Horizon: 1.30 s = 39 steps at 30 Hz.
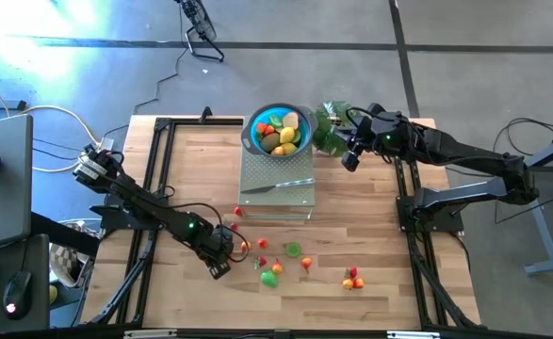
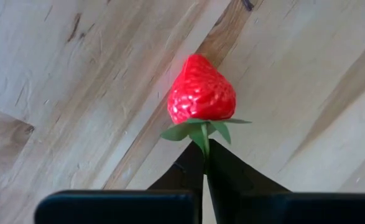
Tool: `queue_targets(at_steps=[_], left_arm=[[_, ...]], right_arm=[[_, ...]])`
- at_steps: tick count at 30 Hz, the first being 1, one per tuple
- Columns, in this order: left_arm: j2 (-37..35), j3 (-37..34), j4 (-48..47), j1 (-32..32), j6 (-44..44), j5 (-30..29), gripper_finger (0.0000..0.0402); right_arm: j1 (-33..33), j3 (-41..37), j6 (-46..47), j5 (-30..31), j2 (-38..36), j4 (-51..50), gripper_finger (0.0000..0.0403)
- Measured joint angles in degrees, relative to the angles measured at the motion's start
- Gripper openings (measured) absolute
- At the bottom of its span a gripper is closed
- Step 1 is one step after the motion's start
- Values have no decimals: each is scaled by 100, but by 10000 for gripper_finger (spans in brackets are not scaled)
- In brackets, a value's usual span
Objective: Pick & Place Fruit
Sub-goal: Put the red strawberry in the blue bowl on the shelf
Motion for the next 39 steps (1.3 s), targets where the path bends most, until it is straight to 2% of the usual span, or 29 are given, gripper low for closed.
queue_targets(at_steps=[9,32,39], left_arm=[[0,0,0,-2,8,248,4],[0,-2,169,0,79,260,1],[-40,-2,266,-1,243,872,1]], right_arm=[[0,-1,-2,0,0,-1,52],[0,0,-7,0,0,0,52],[0,0,-151,0,0,0,52]])
